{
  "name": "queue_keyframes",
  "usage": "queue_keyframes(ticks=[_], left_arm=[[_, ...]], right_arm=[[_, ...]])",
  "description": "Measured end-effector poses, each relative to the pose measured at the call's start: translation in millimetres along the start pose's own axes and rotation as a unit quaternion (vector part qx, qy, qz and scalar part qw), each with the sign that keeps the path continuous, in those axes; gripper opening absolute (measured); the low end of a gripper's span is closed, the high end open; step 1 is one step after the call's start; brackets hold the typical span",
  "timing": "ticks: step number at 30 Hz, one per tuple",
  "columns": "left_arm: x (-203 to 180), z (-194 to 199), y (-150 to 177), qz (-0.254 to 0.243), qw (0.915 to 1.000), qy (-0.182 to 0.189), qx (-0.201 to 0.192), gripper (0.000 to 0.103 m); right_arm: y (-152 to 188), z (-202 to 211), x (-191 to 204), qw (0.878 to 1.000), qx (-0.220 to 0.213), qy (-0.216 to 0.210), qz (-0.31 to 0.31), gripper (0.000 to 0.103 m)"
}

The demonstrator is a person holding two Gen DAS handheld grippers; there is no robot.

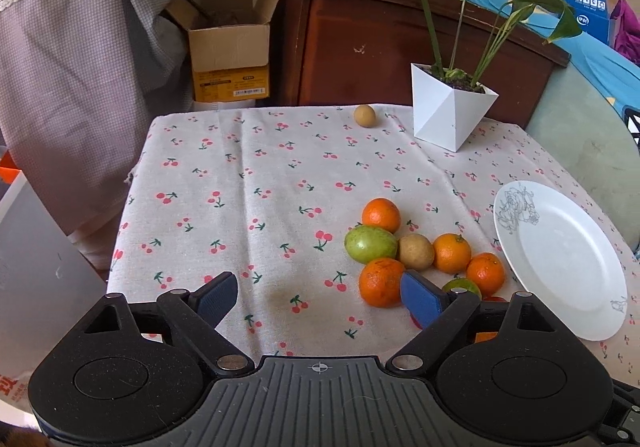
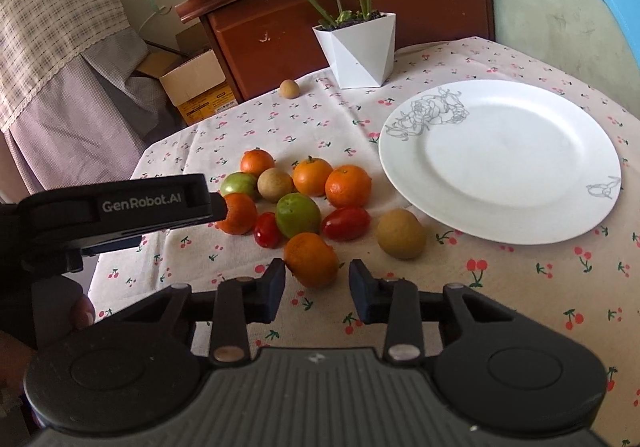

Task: Organize fruits
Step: 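Lower the right tool toward a tangerine while the left tool approaches another tangerine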

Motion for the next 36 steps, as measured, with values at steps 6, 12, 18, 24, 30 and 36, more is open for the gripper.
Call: queue_keyframes(ticks=[6, 12, 18, 24, 30, 36], left_arm=[[-10, -11, 4, 0.005, 0.9999, 0.013, 0.009, 0.080], [-16, -17, 5, 0.002, 0.9998, 0.016, 0.009, 0.075], [-19, -21, 5, -0.004, 0.9999, 0.015, 0.006, 0.073], [-21, -22, 3, -0.011, 0.9998, 0.017, 0.002, 0.059], [-26, -22, 4, -0.012, 0.9995, 0.028, 0.003, 0.048], [-29, -21, 4, -0.009, 0.9991, 0.041, 0.003, 0.035]], right_arm=[[0, -1, 2, 1.000, -0.003, 0.001, 0.007, 0.035], [0, -2, 5, 1.000, -0.008, 0.004, 0.023, 0.035], [0, -2, 5, 1.000, -0.008, 0.007, 0.026, 0.035], [-1, -2, 5, 1.000, -0.009, 0.009, 0.027, 0.030], [-2, -3, 3, 1.000, -0.010, 0.012, 0.024, 0.027], [-2, -2, 2, 1.000, -0.009, 0.013, 0.020, 0.026]])
Point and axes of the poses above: each gripper's, at about its wrist camera, not at the fingertips, and z roughly against the way its jaws point, x to its left, y to its underside, the point moved 9 cm from there along -z, roughly the way its jaws point, and after that the axes turned 11 degrees about -x, right-handed, at the moved point
